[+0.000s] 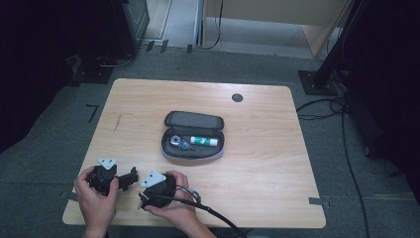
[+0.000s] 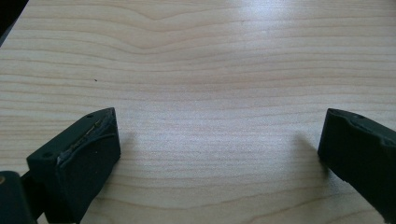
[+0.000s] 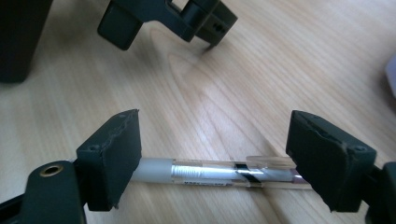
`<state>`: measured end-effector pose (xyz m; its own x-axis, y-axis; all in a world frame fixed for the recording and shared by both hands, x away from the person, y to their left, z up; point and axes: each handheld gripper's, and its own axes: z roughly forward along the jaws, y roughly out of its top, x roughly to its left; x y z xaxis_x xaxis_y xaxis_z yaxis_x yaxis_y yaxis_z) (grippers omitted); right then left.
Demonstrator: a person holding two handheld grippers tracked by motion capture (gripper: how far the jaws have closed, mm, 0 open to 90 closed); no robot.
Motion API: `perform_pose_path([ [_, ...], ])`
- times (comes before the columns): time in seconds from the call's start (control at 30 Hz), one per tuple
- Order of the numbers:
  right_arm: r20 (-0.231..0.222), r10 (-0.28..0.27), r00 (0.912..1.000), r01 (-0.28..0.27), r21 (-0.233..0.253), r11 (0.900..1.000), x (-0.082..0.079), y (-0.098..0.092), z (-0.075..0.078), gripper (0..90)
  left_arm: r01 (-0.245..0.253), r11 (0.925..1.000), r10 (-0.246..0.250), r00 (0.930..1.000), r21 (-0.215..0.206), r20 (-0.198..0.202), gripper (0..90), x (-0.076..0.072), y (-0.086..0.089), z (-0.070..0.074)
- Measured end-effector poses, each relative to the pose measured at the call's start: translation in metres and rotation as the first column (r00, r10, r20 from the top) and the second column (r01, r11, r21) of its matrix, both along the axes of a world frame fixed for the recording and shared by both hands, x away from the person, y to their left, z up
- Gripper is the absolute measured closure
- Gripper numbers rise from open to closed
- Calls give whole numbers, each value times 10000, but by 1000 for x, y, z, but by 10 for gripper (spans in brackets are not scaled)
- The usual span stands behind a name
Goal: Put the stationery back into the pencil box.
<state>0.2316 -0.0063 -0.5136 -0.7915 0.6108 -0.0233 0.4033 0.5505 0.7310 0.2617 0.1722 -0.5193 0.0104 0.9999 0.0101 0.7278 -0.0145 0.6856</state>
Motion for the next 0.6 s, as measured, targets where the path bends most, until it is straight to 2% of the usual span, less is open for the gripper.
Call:
perform_pose_path([
  [0.1,-107,250,9996,-251,-109,9996,1,-5,3,164,2,10000,-2,10000,1,-4,0,0,0,0],
  [0.27,113,517,9986,-516,-101,9986,-2,-11,4,167,2,10000,-2,10000,2,-3,0,0,0,0],
  [0.4,-110,888,9960,-889,-70,9960,-3,-17,6,182,0,10000,0,10000,0,0,0,0,0,0],
  [0.5,-137,1516,9883,-1518,-161,9883,-1,-22,7,227,1,10000,-1,10000,0,0,0,0,0,0],
  [0.6,-252,2186,9755,-2193,-252,9753,2,-26,8,224,0,10000,0,10000,0,-1,0,0,0,0],
])
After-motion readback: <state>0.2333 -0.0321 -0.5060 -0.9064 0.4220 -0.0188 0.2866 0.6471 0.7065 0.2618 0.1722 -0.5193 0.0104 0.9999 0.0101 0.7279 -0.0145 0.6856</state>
